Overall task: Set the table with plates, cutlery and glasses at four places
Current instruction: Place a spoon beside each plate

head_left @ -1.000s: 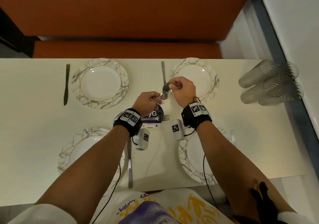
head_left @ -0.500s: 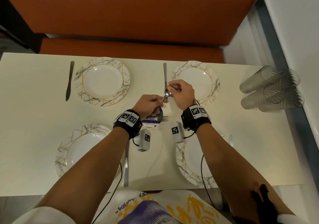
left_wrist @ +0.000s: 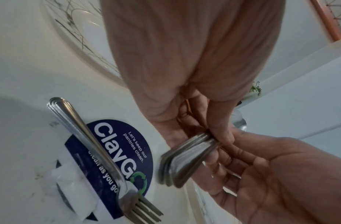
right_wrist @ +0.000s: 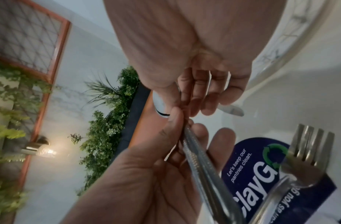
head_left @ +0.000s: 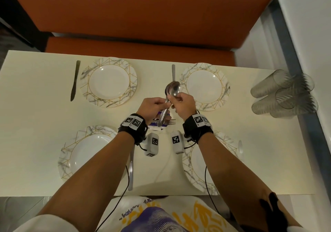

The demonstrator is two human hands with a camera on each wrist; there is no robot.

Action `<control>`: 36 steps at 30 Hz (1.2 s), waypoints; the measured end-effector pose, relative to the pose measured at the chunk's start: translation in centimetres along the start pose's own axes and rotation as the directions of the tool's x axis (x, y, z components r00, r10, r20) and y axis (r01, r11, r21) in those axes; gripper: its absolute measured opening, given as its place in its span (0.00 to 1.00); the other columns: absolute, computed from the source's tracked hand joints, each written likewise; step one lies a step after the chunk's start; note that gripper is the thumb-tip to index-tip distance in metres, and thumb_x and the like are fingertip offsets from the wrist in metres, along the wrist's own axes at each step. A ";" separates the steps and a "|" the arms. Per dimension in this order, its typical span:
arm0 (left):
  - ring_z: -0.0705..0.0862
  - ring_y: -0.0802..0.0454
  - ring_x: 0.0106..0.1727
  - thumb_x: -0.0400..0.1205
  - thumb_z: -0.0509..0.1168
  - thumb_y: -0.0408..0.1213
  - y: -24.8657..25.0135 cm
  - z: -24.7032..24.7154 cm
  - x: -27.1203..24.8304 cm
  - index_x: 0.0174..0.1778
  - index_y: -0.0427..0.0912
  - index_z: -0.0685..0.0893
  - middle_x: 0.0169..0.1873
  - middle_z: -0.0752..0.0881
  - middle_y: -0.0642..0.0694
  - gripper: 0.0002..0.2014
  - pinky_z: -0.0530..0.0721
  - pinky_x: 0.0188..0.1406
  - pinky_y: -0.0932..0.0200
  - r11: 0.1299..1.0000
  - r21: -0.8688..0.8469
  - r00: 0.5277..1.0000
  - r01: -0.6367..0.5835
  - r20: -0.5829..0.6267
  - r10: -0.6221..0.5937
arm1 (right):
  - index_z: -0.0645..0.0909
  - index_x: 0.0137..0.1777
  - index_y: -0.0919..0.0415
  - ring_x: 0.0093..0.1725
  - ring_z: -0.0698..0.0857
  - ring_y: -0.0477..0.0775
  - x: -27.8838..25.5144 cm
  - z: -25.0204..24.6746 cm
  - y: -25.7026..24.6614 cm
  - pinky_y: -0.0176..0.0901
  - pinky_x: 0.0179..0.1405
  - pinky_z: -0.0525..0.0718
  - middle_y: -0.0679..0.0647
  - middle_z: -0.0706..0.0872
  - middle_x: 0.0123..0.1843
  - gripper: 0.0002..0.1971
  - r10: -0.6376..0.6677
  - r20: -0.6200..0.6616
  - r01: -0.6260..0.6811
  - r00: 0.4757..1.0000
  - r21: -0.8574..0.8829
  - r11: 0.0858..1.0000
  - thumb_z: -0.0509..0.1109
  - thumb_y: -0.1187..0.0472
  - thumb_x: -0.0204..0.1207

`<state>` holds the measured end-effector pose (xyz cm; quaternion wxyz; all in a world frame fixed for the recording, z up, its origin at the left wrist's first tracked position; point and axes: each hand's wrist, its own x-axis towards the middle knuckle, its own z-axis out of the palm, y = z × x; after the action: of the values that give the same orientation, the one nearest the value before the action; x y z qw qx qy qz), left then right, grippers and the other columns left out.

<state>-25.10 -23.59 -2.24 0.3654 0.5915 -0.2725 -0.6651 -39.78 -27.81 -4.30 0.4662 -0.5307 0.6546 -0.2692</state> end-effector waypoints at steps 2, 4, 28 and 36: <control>0.92 0.43 0.40 0.82 0.76 0.32 -0.4 0.0 -0.3 0.57 0.26 0.89 0.45 0.89 0.29 0.13 0.92 0.36 0.54 1.000 -0.002 1.000 -0.013 -0.021 0.013 | 0.84 0.36 0.55 0.32 0.89 0.52 -0.1 0.0 0.1 0.43 0.31 0.82 0.53 0.90 0.34 0.12 0.003 -0.009 -0.003 1.000 0.000 1.000 0.78 0.50 0.77; 0.92 0.41 0.45 0.81 0.77 0.35 -1.0 -0.1 -0.3 0.56 0.29 0.90 0.48 0.91 0.30 0.13 0.93 0.40 0.49 0.999 0.004 0.998 -0.035 -0.046 0.035 | 0.85 0.37 0.54 0.32 0.90 0.50 -0.2 -0.1 0.2 0.43 0.31 0.83 0.54 0.92 0.37 0.11 0.019 0.006 -0.019 1.000 0.013 1.000 0.77 0.50 0.78; 0.73 0.54 0.25 0.85 0.57 0.22 -7.9 -11.8 -7.0 0.56 0.31 0.89 0.35 0.81 0.44 0.15 0.69 0.21 0.64 0.999 0.010 0.972 0.043 -0.234 -0.040 | 0.92 0.41 0.59 0.37 0.88 0.54 -15.5 12.0 6.7 0.42 0.42 0.87 0.52 0.90 0.36 0.01 0.264 0.118 -0.222 0.957 -0.286 0.932 0.79 0.62 0.73; 0.75 0.55 0.25 0.85 0.57 0.22 -8.8 -13.3 -8.0 0.55 0.33 0.89 0.35 0.83 0.44 0.15 0.72 0.20 0.64 0.997 0.040 0.979 0.060 -0.198 -0.051 | 0.90 0.36 0.56 0.41 0.92 0.53 -16.9 12.4 7.0 0.48 0.52 0.92 0.53 0.92 0.37 0.08 0.359 0.015 -0.336 0.933 -0.319 0.886 0.87 0.59 0.65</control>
<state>-13.20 -11.09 -6.54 0.3582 0.6701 -0.2337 -0.6067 -31.78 -8.04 -10.01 0.4411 -0.4813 0.7555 -0.0550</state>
